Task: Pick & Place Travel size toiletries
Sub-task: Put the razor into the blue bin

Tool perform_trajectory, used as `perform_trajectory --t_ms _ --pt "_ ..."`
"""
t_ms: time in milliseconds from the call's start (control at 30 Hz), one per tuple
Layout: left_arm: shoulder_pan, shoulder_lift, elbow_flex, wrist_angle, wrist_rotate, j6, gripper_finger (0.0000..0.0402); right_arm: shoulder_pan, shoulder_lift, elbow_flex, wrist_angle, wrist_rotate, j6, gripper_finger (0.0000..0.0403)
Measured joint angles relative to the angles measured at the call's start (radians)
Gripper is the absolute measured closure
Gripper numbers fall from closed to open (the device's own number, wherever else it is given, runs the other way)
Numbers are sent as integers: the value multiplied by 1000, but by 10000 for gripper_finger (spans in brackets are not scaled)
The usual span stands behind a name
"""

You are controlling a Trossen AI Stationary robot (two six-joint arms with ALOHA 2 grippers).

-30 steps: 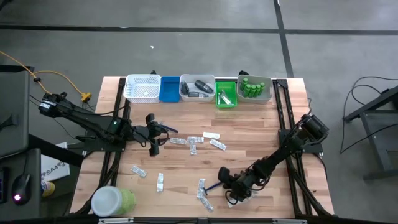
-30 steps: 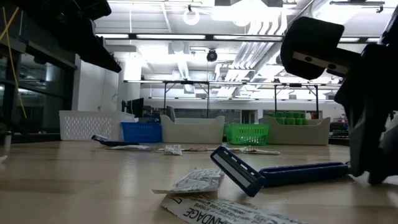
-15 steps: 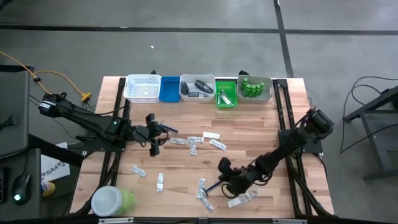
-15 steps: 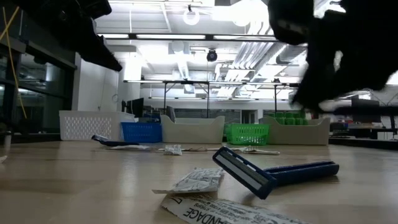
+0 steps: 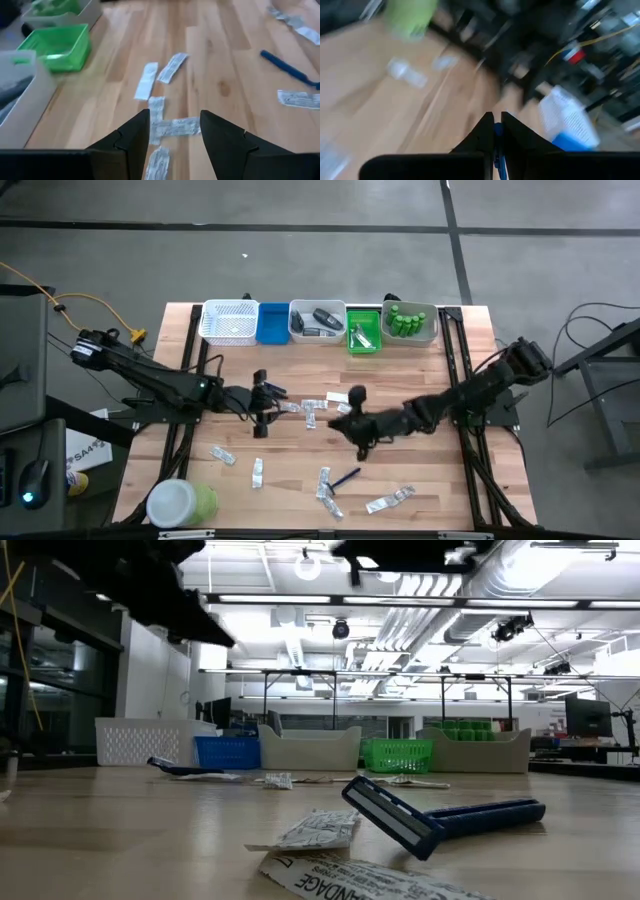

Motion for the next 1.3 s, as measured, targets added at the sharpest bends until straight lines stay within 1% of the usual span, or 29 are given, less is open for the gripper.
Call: perform_trajectory --t_ms 100,200,300,400,500,667,833,967,1067,1233,1300 --pt "0 61 0 166 32 53 229 -45 -1 0 137 -7 -53 393" --pt "0 108 0 324 39 99 229 -77 0 0 266 -32 -115 393" --pt "0 135 0 440 39 162 229 -101 0 0 373 -40 -124 393" --pt "0 153 1 504 35 237 229 -117 0 0 478 19 -49 393" --pt "0 163 1 550 44 400 229 -140 0 0 540 74 100 393" --pt "0 185 1 595 60 775 229 -202 0 0 538 75 361 393" --pt "0 195 1 631 61 1011 229 -247 0 0 535 73 484 393" --pt "0 195 1 697 19 1129 229 -264 3 0 535 66 554 393" --pt "0 194 1 741 10 1197 229 -272 19 0 530 59 593 393" --pt "0 194 1 733 9 1305 229 -281 54 0 524 41 662 393" --pt "0 194 1 725 7 1332 229 -282 81 1 558 45 667 393"
